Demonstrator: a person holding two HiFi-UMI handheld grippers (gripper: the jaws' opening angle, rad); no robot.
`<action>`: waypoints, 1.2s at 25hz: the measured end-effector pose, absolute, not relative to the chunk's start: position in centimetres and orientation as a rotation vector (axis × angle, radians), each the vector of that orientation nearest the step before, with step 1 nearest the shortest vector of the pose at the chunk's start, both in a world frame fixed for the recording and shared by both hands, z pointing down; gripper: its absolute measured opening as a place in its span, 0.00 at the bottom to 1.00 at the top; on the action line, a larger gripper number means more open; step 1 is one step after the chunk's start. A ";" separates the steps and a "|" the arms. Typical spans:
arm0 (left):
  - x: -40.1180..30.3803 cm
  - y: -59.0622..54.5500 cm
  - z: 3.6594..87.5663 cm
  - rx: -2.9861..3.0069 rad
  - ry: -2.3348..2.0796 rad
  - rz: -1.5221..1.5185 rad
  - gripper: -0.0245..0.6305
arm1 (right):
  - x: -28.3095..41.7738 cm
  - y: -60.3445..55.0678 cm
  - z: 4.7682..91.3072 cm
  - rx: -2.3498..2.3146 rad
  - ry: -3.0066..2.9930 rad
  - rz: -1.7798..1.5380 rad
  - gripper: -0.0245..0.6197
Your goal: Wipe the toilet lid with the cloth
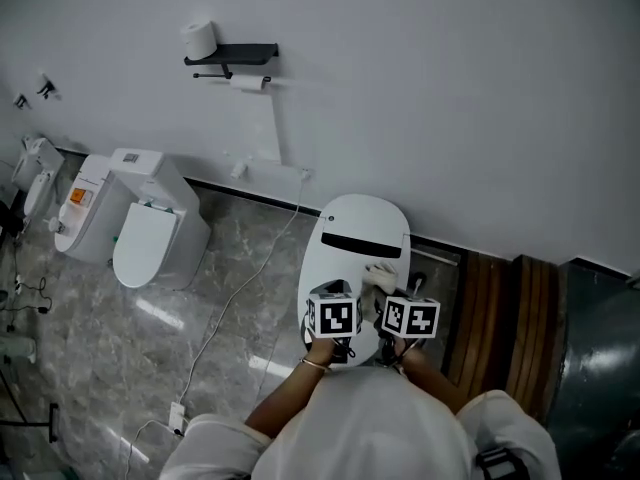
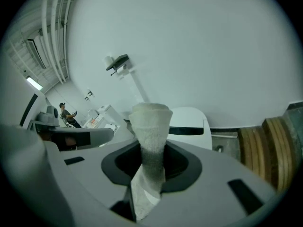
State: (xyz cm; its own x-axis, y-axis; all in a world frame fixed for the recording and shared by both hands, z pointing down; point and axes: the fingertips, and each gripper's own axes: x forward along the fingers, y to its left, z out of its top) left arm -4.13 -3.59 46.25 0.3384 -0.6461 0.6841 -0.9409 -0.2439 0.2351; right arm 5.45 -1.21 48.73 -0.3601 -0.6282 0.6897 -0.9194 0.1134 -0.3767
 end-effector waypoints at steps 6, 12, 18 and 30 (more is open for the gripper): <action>-4.7 -4.3 45.2 1.983 -1.426 0.575 0.06 | 5.9 -2.3 47.6 1.511 -2.078 1.088 0.20; -5.3 -4.5 45.5 1.958 -1.448 0.583 0.06 | 6.2 -2.5 47.4 1.487 -2.083 1.065 0.20; -5.3 -5.0 45.6 1.952 -1.448 0.592 0.06 | 5.7 -3.2 47.3 1.471 -2.099 1.062 0.20; -4.7 -5.2 45.5 1.958 -1.440 0.590 0.06 | 6.2 -3.5 46.9 1.483 -2.101 1.066 0.20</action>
